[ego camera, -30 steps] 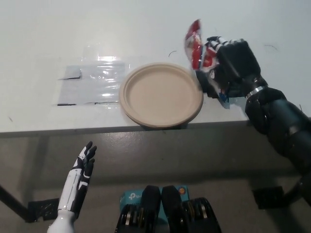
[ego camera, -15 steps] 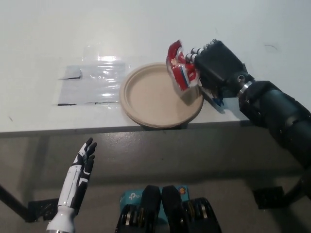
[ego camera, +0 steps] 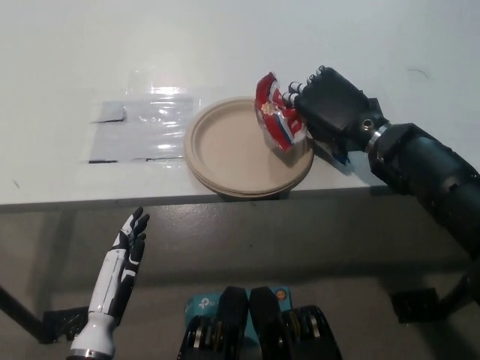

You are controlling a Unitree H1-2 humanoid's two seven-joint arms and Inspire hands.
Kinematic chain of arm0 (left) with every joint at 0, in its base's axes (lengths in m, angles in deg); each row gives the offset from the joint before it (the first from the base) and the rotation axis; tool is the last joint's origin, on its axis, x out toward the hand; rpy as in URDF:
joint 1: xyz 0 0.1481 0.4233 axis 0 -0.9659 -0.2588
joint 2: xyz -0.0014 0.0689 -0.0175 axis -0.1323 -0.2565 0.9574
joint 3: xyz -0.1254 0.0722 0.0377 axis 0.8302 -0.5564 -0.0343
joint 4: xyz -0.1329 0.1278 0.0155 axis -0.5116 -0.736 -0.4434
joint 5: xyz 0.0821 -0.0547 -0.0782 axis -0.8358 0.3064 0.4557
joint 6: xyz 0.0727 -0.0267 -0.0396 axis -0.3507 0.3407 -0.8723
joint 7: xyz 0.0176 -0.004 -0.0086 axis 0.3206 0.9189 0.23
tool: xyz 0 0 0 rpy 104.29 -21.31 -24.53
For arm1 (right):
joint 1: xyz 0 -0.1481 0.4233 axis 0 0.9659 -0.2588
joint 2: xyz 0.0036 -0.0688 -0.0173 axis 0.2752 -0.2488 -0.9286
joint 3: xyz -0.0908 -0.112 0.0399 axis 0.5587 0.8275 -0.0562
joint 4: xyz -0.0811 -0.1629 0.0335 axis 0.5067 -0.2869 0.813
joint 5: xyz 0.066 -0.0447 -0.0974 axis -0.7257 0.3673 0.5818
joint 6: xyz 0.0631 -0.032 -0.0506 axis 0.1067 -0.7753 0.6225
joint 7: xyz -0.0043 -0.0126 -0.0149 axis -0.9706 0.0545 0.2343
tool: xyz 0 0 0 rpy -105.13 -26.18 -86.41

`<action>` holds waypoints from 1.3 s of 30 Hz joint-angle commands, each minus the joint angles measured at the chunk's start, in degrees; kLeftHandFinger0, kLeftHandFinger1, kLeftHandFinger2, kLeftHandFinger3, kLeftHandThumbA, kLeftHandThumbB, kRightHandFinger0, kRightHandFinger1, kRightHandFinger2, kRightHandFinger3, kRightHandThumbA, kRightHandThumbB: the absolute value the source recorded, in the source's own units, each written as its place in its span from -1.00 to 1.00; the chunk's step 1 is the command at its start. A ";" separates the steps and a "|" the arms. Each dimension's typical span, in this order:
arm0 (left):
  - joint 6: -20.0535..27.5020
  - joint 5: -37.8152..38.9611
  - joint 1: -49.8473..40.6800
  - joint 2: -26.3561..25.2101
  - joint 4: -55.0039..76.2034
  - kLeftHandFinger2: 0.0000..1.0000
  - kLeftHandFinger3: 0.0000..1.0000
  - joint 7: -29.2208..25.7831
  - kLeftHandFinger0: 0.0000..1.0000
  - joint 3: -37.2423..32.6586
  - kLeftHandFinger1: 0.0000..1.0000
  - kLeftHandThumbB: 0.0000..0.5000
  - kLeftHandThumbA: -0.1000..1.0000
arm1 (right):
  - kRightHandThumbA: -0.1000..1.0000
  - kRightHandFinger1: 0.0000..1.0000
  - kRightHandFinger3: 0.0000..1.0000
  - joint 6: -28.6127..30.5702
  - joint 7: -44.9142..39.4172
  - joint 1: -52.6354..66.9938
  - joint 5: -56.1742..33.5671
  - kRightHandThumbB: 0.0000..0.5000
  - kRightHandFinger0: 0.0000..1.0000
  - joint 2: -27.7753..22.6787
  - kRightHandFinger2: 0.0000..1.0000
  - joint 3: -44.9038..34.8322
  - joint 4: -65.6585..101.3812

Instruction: The robot picks up a small bag of sunflower seeds on the right hand side and take it to the empty plate on the left hand side then pours some sunflower seeds on to the plate.

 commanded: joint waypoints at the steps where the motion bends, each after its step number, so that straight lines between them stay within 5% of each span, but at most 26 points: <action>1: 0.50 0.13 0.89 -1.03 1.96 1.00 1.00 1.09 1.00 -0.26 1.00 -0.54 1.00 | -1.00 -1.00 -0.66 -2.79 3.07 -4.50 3.82 -0.02 -1.00 -1.29 0.11 1.93 -0.05; 4: 0.61 0.24 0.87 -1.23 1.93 1.00 1.00 1.18 1.00 -0.35 1.00 -0.55 1.00 | -1.00 -1.00 -0.54 -4.74 5.81 -6.00 8.22 0.17 -1.00 -2.20 0.00 6.11 0.21; 7: 0.45 0.05 0.96 -1.30 2.03 1.00 1.00 1.30 1.00 -0.64 1.00 -0.53 1.00 | -1.00 -1.00 -0.62 -4.90 6.10 -7.03 9.21 0.03 -1.00 -2.94 -0.01 7.87 1.00; 8: 0.44 0.16 0.98 -1.24 2.04 1.00 1.00 1.33 1.00 -0.74 1.00 -0.52 1.00 | -1.00 -1.00 -0.68 -4.66 7.27 -7.72 10.32 0.13 -1.00 -3.25 -0.04 9.02 1.14; 10: 0.77 0.13 0.86 -1.32 1.92 1.00 1.00 1.27 1.00 -0.88 1.00 -0.51 1.00 | -1.00 -0.98 -0.84 -6.00 8.39 -8.72 11.80 0.18 -1.00 -3.48 0.11 10.39 1.71; 15: 0.46 0.09 0.53 -1.38 2.47 1.00 1.00 1.30 1.00 -1.17 1.00 -0.54 1.00 | -1.00 -0.92 -0.72 -4.79 6.67 -10.88 13.50 0.18 -1.00 -4.24 0.21 12.00 3.39; 21: -0.24 -0.27 0.71 -1.47 3.04 1.00 1.00 1.32 1.00 -1.31 1.00 -0.48 1.00 | -1.00 -1.00 -0.86 -3.46 3.27 -13.80 15.26 0.01 -1.00 -4.70 -0.17 13.01 4.62; 25: -0.63 0.09 0.91 -1.70 3.11 1.00 1.00 1.58 1.00 -1.23 1.00 -0.42 1.00 | -1.00 -1.00 -0.88 -2.80 1.91 -15.02 16.09 0.16 -1.00 -5.16 -0.25 13.15 5.80; 27: -0.87 -0.15 0.95 -1.77 3.30 1.00 1.00 1.70 1.00 -1.22 1.00 -0.42 1.00 | -1.00 -1.00 -0.73 -2.16 1.48 -15.48 16.30 0.13 -1.00 -5.17 -0.41 13.20 5.81; 29: -1.01 0.13 0.88 -1.60 3.36 1.00 1.00 1.91 1.00 -1.27 1.00 -0.41 1.00 | -1.00 -1.00 -0.83 -1.75 2.43 -15.73 16.56 0.05 -1.00 -5.32 -0.64 13.35 5.86; 39: -1.40 0.09 -0.10 -1.40 4.12 1.00 1.00 1.95 1.00 -0.98 1.00 -0.48 1.00 | -1.00 -1.00 -0.92 -1.39 0.52 -17.64 19.42 0.00 -1.00 -3.23 -0.88 16.29 4.22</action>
